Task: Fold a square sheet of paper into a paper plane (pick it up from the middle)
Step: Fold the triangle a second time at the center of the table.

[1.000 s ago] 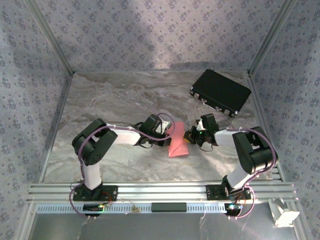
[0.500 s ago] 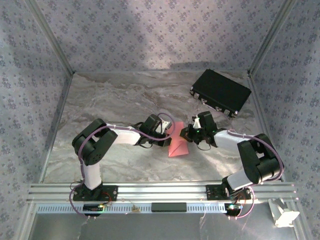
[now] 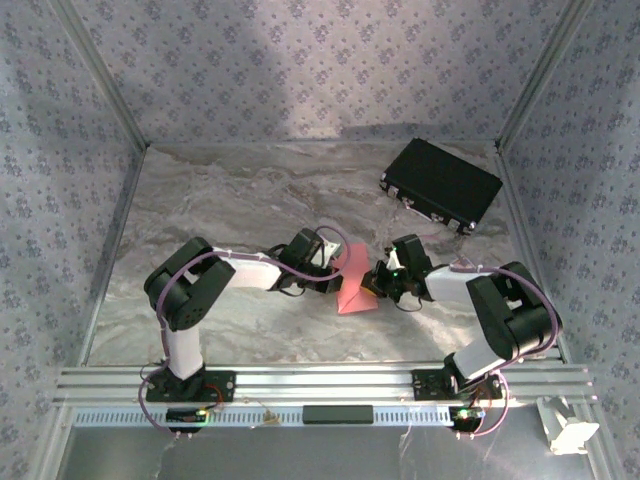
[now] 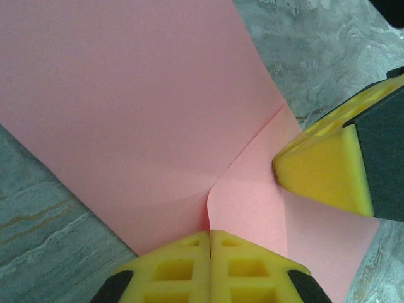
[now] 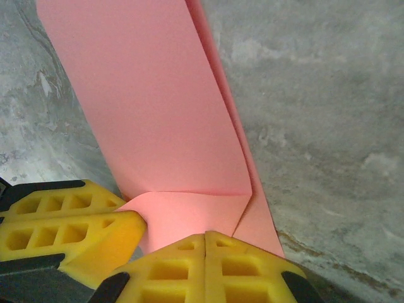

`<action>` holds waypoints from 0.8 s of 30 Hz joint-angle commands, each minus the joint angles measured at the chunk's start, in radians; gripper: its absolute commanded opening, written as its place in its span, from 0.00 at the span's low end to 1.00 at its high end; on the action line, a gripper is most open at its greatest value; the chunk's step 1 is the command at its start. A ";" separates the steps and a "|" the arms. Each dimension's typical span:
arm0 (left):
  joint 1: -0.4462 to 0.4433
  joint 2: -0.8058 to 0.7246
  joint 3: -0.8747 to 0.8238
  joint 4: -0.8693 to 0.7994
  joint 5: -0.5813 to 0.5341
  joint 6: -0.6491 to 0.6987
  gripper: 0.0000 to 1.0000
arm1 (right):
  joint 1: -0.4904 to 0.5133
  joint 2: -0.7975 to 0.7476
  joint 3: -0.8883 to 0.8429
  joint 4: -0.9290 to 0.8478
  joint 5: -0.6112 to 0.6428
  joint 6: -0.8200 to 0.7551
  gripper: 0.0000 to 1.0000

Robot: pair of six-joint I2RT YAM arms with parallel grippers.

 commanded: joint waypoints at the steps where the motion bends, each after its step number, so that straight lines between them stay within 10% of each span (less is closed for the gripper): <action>1: 0.001 0.049 -0.026 -0.071 -0.022 0.016 0.02 | -0.007 -0.017 -0.010 -0.017 0.018 0.022 0.01; 24: 0.001 0.056 -0.023 -0.070 -0.021 0.015 0.02 | 0.079 0.054 -0.017 0.085 -0.041 0.083 0.01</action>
